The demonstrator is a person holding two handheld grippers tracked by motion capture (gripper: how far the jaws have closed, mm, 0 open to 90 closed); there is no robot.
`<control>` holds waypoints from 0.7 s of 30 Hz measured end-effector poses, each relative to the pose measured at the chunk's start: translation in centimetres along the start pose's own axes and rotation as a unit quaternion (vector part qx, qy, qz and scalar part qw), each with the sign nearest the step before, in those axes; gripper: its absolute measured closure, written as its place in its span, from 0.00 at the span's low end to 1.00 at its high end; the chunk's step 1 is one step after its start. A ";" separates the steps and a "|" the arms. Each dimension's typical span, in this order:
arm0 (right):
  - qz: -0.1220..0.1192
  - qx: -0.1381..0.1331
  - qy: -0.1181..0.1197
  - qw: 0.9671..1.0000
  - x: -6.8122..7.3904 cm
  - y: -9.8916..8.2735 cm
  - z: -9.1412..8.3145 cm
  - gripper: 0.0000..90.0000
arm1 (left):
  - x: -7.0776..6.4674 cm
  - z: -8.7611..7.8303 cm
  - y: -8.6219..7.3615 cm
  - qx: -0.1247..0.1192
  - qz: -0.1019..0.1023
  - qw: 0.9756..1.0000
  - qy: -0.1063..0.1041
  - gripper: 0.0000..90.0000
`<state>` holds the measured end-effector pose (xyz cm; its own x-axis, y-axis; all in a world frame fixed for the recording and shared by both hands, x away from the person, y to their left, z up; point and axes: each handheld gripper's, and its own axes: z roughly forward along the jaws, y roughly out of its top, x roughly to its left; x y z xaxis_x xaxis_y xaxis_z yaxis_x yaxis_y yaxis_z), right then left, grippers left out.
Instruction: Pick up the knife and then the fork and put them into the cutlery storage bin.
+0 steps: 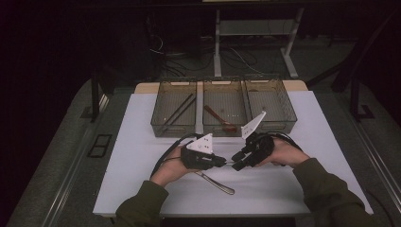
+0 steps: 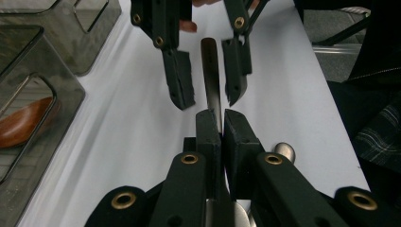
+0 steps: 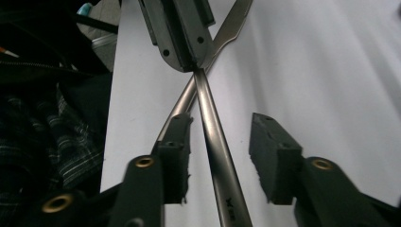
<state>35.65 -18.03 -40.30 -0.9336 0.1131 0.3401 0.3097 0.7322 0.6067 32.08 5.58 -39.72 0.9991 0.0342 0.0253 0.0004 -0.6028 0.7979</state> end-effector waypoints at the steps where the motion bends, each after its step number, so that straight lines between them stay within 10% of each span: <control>1: -0.002 0.002 0.003 1.000 0.0 0.0 0.1 0.69 | 0.0 0.0 0.0 -0.001 0.001 1.000 0.000 0.94; 21: -0.041 0.032 0.016 0.999 0.0 0.2 0.7 0.86 | -0.1 0.2 0.2 -0.005 0.009 1.000 -0.014 0.94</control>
<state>35.64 -17.44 -40.66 -0.9487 0.0315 0.3146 0.2205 0.7792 0.5868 31.96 5.29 -39.71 0.9997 0.0004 0.0236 -0.0187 -0.5950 0.8035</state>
